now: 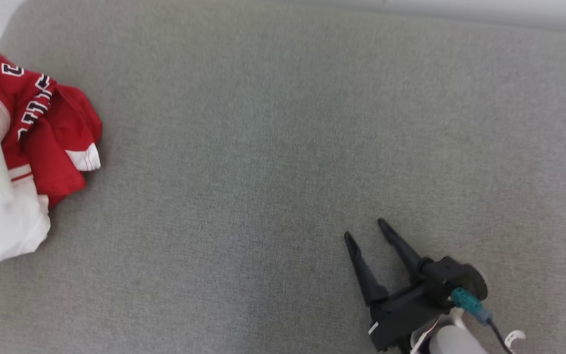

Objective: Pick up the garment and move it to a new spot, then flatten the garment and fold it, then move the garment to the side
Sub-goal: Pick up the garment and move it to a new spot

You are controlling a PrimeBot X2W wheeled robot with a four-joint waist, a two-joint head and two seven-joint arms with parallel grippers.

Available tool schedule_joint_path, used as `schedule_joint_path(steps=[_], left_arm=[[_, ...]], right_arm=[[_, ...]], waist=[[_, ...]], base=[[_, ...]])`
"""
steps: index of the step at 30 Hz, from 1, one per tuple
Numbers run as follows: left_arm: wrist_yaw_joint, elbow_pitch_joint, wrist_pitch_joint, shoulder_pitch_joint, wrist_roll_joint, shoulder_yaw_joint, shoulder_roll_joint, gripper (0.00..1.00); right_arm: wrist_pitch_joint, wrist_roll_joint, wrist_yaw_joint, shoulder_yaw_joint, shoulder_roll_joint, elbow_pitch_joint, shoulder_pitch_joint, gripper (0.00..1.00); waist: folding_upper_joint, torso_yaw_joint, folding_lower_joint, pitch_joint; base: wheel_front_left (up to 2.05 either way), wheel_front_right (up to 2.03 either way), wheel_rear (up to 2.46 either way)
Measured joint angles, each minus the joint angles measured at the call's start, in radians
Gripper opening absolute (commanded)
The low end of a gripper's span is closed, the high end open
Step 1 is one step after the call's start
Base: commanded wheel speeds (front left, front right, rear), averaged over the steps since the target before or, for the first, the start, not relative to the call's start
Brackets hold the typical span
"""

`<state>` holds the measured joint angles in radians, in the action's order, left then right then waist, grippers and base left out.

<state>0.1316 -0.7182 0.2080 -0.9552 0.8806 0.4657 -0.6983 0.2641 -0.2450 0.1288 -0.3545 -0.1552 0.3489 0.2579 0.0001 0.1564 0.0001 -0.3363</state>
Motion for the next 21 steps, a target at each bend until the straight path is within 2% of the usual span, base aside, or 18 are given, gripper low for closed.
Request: schedule_joint_path(steps=[5, 9, 15, 21], left_arm=[[0.000, 0.135, -0.030, -0.051, 0.000, 0.115, -0.047, 0.00], [0.000, 0.217, -0.064, -0.101, 0.017, 0.184, -0.043, 0.00], [0.000, 0.289, -0.138, -0.121, 0.053, 0.267, 0.055, 0.00], [0.000, 0.319, -0.218, -0.093, 0.060, 0.375, 0.173, 0.00]], right_arm=[[0.000, -0.008, 0.000, 0.002, 0.034, 0.016, -0.034, 1.00], [0.000, -0.014, 0.000, 0.011, 0.052, 0.024, -0.060, 1.00], [0.000, -0.017, 0.000, 0.021, 0.069, 0.035, -0.099, 1.00], [0.000, -0.016, 0.000, 0.027, 0.076, 0.044, -0.121, 1.00]], waist=[[-0.0001, -0.008, -0.0001, 0.063], [0.0000, -0.021, -0.0002, 0.114], [-0.0002, -0.064, -0.0002, 0.178], [-0.0002, -0.141, -0.0002, 0.214]], base=[[0.00, 0.00, 0.00], [0.00, 0.00, 0.00], [0.00, 0.00, 0.00], [0.00, 0.00, 0.00]])
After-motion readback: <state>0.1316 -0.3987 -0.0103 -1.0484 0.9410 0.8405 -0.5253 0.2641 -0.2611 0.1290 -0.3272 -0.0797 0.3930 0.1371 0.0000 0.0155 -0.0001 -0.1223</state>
